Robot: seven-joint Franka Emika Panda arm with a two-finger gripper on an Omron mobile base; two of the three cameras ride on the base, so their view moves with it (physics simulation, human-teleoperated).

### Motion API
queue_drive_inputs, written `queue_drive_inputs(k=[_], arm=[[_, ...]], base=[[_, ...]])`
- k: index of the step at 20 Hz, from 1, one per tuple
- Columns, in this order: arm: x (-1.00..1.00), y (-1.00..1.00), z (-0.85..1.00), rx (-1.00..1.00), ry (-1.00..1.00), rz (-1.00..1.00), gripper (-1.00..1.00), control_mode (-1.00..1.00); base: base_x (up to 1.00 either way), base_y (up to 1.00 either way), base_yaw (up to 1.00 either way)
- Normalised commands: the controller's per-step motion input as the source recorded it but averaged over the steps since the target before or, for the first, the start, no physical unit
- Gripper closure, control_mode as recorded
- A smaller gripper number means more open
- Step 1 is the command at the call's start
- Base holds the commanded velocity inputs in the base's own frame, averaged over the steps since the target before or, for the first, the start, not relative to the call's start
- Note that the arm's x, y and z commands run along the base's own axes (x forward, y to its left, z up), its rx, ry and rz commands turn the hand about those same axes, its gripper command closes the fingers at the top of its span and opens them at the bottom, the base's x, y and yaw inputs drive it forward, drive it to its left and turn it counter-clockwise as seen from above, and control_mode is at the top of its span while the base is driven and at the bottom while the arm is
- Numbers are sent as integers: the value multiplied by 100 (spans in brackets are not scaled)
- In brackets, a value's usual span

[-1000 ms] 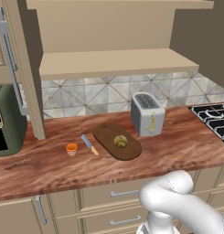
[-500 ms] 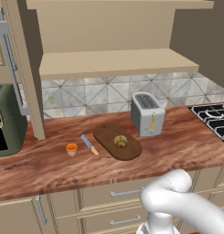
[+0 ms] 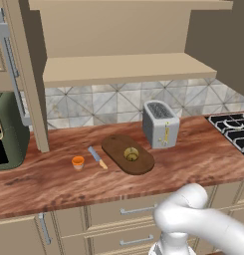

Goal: Pick the bread, place it on the cutting board, pick the jam, place it on the counter, and close the cabinet.

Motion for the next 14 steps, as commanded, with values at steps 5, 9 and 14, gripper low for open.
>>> queue_drive_inputs(k=[5, 9, 14], arm=[[9, 0, 0, 0, 0, 8, -100, -100], [13, 0, 0, 0, 0, 5, -100, -100], [13, 0, 0, 0, 0, 3, -100, -100]], base=[[0, 0, 0], [0, 0, 0], [0, 0, 0]])
